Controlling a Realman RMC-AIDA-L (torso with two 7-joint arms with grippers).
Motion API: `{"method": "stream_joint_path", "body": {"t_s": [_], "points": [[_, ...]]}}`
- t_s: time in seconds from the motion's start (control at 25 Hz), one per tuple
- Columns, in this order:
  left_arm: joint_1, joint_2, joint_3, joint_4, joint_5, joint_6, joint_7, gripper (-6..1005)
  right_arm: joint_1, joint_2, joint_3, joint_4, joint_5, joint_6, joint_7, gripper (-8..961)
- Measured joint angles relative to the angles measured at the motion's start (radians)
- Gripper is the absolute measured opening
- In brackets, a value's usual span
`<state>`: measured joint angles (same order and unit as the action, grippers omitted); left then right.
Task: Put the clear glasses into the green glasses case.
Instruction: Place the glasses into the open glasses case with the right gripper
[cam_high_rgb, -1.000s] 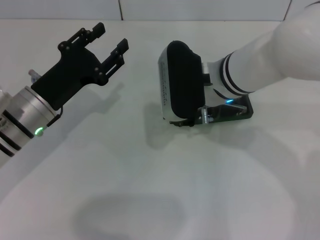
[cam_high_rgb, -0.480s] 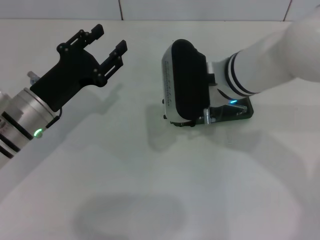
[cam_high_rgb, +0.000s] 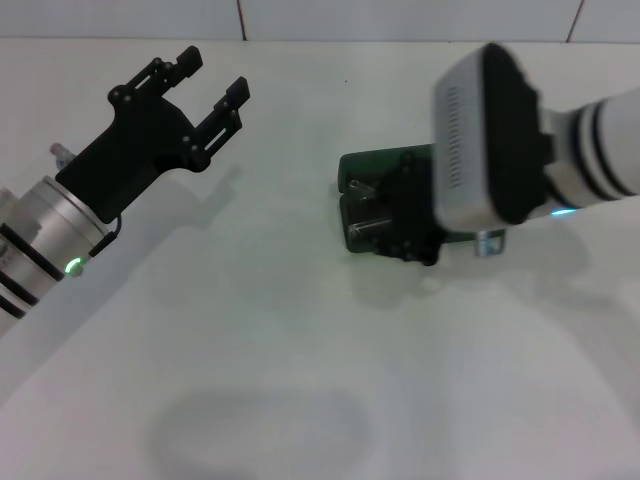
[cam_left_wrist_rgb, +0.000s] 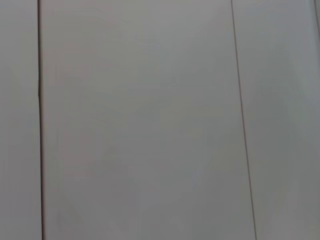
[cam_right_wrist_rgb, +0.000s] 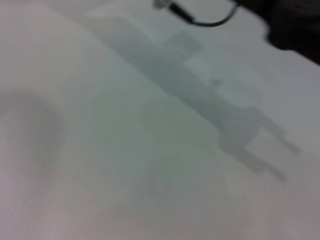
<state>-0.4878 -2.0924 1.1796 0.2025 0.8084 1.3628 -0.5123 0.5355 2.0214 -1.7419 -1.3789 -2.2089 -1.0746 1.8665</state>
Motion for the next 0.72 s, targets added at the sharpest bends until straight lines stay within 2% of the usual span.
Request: {"method": "stream_joint_path", "body": {"t_s": [0.12, 0.28, 0.48, 0.72], "points": [[0.0, 0.0, 0.0, 0.0, 0.0, -0.002, 0.0, 619, -0.043, -0.001, 0.06, -0.005, 0.011, -0.018, -0.01, 309], [0.0, 0.002, 0.0, 0.0, 0.0, -0.005, -0.001, 619, -0.061, -0.003, 0.105, -0.003, -0.007, -0.026, 0.015, 310], [-0.003, 0.003, 0.0, 0.005, 0.0, -0.005, -0.003, 619, -0.062, -0.001, 0.126, -0.003, -0.077, -0.03, 0.073, 311], [-0.008, 0.003, 0.0, 0.006, 0.0, -0.006, -0.006, 619, -0.019, -0.001, 0.138, 0.041, -0.087, -0.049, 0.105, 312]]}}
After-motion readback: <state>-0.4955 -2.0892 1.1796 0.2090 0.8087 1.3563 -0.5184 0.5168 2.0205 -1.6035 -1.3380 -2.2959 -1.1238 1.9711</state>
